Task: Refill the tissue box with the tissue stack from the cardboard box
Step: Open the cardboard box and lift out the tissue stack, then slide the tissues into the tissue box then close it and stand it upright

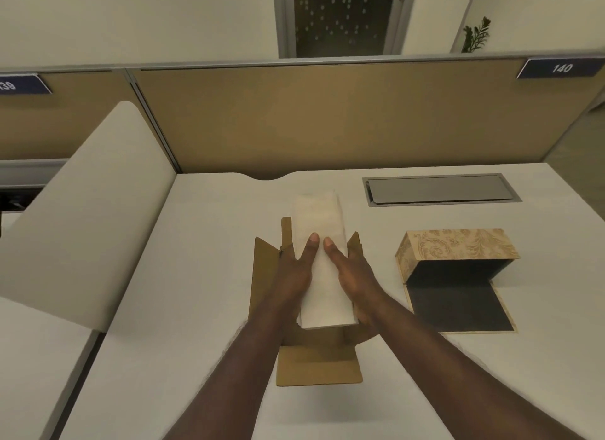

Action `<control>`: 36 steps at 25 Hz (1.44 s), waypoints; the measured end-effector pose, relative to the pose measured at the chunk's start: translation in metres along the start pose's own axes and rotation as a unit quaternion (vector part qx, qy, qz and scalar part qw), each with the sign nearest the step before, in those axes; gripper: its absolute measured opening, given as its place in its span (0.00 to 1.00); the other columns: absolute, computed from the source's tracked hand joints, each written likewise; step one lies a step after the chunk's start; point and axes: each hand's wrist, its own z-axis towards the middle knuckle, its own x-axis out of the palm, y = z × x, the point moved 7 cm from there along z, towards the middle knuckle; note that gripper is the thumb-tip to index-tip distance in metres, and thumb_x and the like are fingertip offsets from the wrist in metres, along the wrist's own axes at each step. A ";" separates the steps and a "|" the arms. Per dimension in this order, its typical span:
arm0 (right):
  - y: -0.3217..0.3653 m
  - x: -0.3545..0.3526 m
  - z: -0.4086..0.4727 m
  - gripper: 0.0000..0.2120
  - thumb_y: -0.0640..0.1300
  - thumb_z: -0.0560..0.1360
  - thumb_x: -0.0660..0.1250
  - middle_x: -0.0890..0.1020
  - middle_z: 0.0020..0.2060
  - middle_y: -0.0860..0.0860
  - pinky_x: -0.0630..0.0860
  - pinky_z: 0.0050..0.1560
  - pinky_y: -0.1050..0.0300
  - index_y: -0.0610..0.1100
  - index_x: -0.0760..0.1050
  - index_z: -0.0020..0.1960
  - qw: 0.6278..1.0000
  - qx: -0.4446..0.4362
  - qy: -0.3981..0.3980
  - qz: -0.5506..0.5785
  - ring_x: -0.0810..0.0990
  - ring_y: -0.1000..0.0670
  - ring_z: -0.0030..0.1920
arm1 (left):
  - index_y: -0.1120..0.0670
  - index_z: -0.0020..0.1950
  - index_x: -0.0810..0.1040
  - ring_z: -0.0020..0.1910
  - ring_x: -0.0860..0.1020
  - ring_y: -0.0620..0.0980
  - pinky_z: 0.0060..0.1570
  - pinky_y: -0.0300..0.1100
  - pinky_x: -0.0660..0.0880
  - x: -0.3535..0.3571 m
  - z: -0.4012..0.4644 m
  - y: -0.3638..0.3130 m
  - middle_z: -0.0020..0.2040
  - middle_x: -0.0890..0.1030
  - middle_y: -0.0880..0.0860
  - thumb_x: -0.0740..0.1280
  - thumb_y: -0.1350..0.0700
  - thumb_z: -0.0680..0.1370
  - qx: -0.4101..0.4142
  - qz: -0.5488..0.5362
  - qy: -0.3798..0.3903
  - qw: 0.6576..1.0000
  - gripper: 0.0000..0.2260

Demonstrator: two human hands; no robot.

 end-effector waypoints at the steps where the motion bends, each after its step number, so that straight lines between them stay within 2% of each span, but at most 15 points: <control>1: 0.008 -0.005 -0.002 0.25 0.66 0.73 0.61 0.78 0.61 0.49 0.78 0.59 0.41 0.53 0.66 0.63 1.000 -0.009 0.001 0.005 0.80 0.44 0.57 | 0.50 0.70 0.71 0.55 0.82 0.53 0.51 0.51 0.82 0.004 -0.004 -0.010 0.62 0.81 0.52 0.61 0.33 0.76 0.015 -0.001 -0.001 1.000 0.29; 3: 0.021 -0.018 -0.005 0.31 0.68 0.72 0.61 0.78 0.61 0.49 0.78 0.59 0.41 0.49 0.66 0.67 1.000 -0.016 0.000 0.017 0.80 0.44 0.56 | 0.50 0.70 0.70 0.54 0.82 0.52 0.46 0.46 0.82 0.013 -0.009 -0.027 0.61 0.81 0.51 0.61 0.33 0.76 0.037 0.003 -0.001 0.999 0.29; 5: 0.033 -0.030 -0.007 0.32 0.68 0.72 0.60 0.78 0.60 0.50 0.79 0.57 0.43 0.50 0.65 0.68 0.999 -0.029 -0.002 0.023 0.80 0.45 0.56 | 0.50 0.69 0.72 0.53 0.83 0.52 0.48 0.48 0.83 0.024 -0.013 -0.043 0.60 0.82 0.51 0.61 0.34 0.76 0.057 0.005 0.005 0.998 0.28; 7: 0.044 -0.043 -0.009 0.30 0.69 0.72 0.59 0.80 0.57 0.52 0.81 0.49 0.48 0.52 0.67 0.66 0.998 -0.048 -0.002 0.036 0.81 0.47 0.53 | 0.51 0.67 0.74 0.52 0.84 0.52 0.50 0.50 0.83 0.039 -0.017 -0.059 0.58 0.83 0.52 0.61 0.35 0.77 0.080 -0.003 0.023 0.997 0.26; 9: 0.055 -0.059 -0.010 0.25 0.69 0.72 0.59 0.81 0.51 0.55 0.79 0.38 0.57 0.55 0.69 0.62 0.996 -0.069 -0.015 0.047 0.82 0.50 0.48 | 0.52 0.67 0.74 0.54 0.84 0.54 0.55 0.55 0.81 0.055 -0.018 -0.074 0.59 0.83 0.53 0.62 0.37 0.78 0.102 -0.016 0.041 0.994 0.25; 11: 0.063 -0.080 -0.010 0.21 0.69 0.71 0.60 0.82 0.47 0.58 0.78 0.34 0.61 0.57 0.72 0.56 0.994 -0.087 -0.033 0.061 0.83 0.52 0.45 | 0.54 0.68 0.73 0.56 0.83 0.56 0.58 0.58 0.80 0.075 -0.018 -0.084 0.60 0.82 0.54 0.63 0.36 0.77 0.105 -0.021 0.053 0.993 0.27; 14: 0.067 -0.112 -0.010 0.18 0.69 0.71 0.62 0.84 0.46 0.57 0.80 0.37 0.58 0.57 0.74 0.52 0.991 -0.100 -0.047 0.080 0.85 0.52 0.45 | 0.55 0.69 0.72 0.58 0.82 0.58 0.59 0.59 0.79 0.105 -0.017 -0.092 0.62 0.81 0.56 0.64 0.36 0.76 0.100 -0.024 0.074 0.992 0.29; 17: 0.061 -0.145 -0.010 0.16 0.67 0.72 0.62 0.85 0.47 0.54 0.83 0.44 0.52 0.56 0.76 0.49 0.989 -0.099 -0.053 0.092 0.85 0.49 0.46 | 0.55 0.69 0.72 0.57 0.82 0.58 0.59 0.59 0.79 0.139 -0.018 -0.093 0.62 0.82 0.56 0.64 0.37 0.77 0.101 -0.022 0.093 0.990 0.28; 21: 0.034 -0.184 -0.008 0.23 0.65 0.71 0.66 0.85 0.51 0.49 0.81 0.53 0.42 0.50 0.77 0.57 0.987 -0.050 -0.048 0.144 0.85 0.44 0.50 | 0.53 0.68 0.72 0.55 0.83 0.55 0.58 0.57 0.79 0.183 -0.016 -0.076 0.60 0.82 0.54 0.63 0.37 0.77 0.084 0.002 0.112 0.990 0.27; 25: -0.009 -0.220 -0.004 0.26 0.65 0.68 0.68 0.85 0.53 0.46 0.78 0.58 0.37 0.49 0.76 0.58 0.983 0.016 -0.044 0.176 0.83 0.40 0.53 | 0.51 0.68 0.70 0.57 0.82 0.55 0.59 0.56 0.79 0.228 -0.012 -0.039 0.61 0.81 0.53 0.63 0.37 0.77 0.043 0.026 0.145 0.988 0.26; 28: -0.044 -0.237 -0.001 0.27 0.62 0.67 0.72 0.85 0.52 0.43 0.77 0.59 0.35 0.47 0.78 0.60 0.970 0.059 -0.036 0.233 0.83 0.38 0.53 | 0.51 0.69 0.72 0.55 0.83 0.54 0.56 0.52 0.81 0.253 -0.011 -0.009 0.59 0.82 0.53 0.62 0.39 0.79 0.025 0.026 0.171 0.985 0.23; 31: -0.076 -0.251 0.002 0.25 0.59 0.66 0.75 0.85 0.52 0.41 0.76 0.59 0.33 0.46 0.80 0.57 0.957 0.077 -0.035 0.278 0.83 0.36 0.54 | 0.51 0.68 0.73 0.56 0.83 0.56 0.60 0.57 0.79 0.268 -0.012 0.020 0.59 0.83 0.55 0.64 0.40 0.79 -0.001 0.020 0.197 0.980 0.23; 34: -0.103 -0.258 0.002 0.21 0.57 0.62 0.79 0.85 0.52 0.39 0.77 0.57 0.33 0.47 0.84 0.51 0.944 0.090 -0.033 0.316 0.84 0.36 0.52 | 0.52 0.64 0.76 0.55 0.84 0.57 0.60 0.58 0.78 0.276 -0.016 0.048 0.57 0.85 0.56 0.64 0.40 0.78 -0.037 0.037 0.222 0.974 0.21; 36: -0.123 -0.261 0.002 0.23 0.55 0.62 0.79 0.85 0.52 0.38 0.77 0.55 0.33 0.45 0.83 0.53 0.937 0.113 -0.043 0.326 0.84 0.35 0.52 | 0.54 0.64 0.77 0.56 0.83 0.58 0.61 0.58 0.78 0.279 -0.018 0.066 0.57 0.84 0.58 0.64 0.40 0.78 -0.064 0.044 0.230 0.970 0.22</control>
